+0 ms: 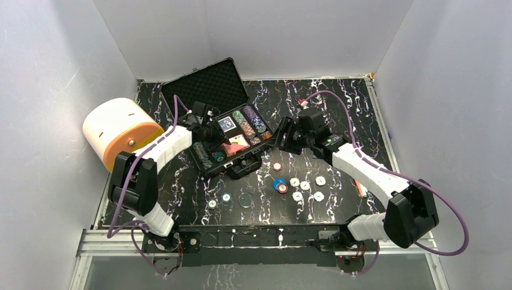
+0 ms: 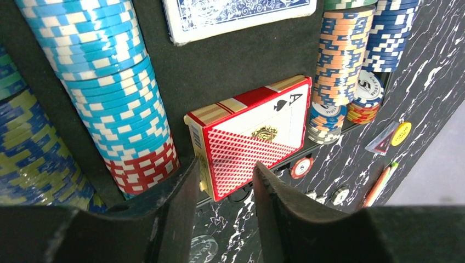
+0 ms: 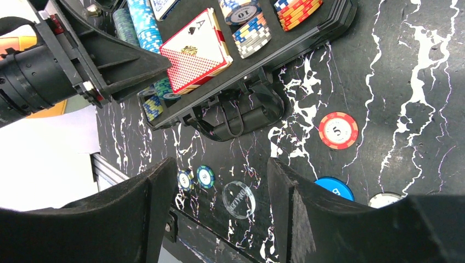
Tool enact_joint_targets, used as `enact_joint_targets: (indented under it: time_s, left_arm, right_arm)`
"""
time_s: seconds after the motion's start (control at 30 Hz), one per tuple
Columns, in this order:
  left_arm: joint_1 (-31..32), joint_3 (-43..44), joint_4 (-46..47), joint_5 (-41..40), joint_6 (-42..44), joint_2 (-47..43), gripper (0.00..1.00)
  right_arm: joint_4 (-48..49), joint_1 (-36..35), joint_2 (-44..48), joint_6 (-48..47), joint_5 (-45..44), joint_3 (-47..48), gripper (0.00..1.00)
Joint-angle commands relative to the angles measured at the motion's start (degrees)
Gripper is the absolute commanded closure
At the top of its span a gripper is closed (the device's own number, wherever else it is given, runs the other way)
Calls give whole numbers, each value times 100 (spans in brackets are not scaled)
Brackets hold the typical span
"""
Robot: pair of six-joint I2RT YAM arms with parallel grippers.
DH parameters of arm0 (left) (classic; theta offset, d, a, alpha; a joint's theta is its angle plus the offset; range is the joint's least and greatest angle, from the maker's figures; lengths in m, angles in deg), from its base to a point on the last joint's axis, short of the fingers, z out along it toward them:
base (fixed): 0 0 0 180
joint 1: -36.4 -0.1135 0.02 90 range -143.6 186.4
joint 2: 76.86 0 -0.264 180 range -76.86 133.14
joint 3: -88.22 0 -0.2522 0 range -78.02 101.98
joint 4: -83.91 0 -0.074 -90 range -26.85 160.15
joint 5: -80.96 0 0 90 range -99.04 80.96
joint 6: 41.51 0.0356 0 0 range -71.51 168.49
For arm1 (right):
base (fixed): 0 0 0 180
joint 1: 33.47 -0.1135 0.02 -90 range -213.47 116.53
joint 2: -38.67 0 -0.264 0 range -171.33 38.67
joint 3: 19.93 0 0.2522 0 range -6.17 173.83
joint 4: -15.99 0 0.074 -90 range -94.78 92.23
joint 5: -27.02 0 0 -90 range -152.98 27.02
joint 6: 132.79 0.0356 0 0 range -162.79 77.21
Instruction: Pack up texas hold em set
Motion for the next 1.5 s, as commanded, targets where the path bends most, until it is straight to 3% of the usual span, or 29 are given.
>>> enact_joint_targets:
  time_s: [0.0,0.23,0.37,0.7,0.93,1.1,1.23,1.4,1.47]
  left_arm:
    - [18,-54,98,185,-35,91,64]
    - [23,-112,334,512,22,383,84]
    - [19,-110,321,579,152,411,84]
    - [19,423,-493,-111,939,-543,52]
    - [23,235,-291,263,1327,-1234,49]
    - [23,-84,-334,-276,1578,-2243,46]
    - [19,-399,-598,-995,1630,-3487,34]
    - [19,-515,-925,-1642,1670,-4683,13]
    - [18,-441,-1049,-1678,1761,-4904,2]
  right_arm:
    - [147,-23,-28,-52,-16,96,31]
    - [128,-56,-60,-84,-73,96,32]
    - [-24,-101,-129,-209,-179,207,32]
    - [-160,-256,-262,-370,-440,432,29]
    - [-383,-726,-427,-468,-902,588,30]
    - [-748,-1481,-770,-517,-1742,665,29]
    - [-1220,-2251,-1177,-398,-2342,799,20]
    - [-1929,-3193,-1813,50,-2935,1164,3]
    - [-2028,-3441,-2023,174,-2959,1239,2]
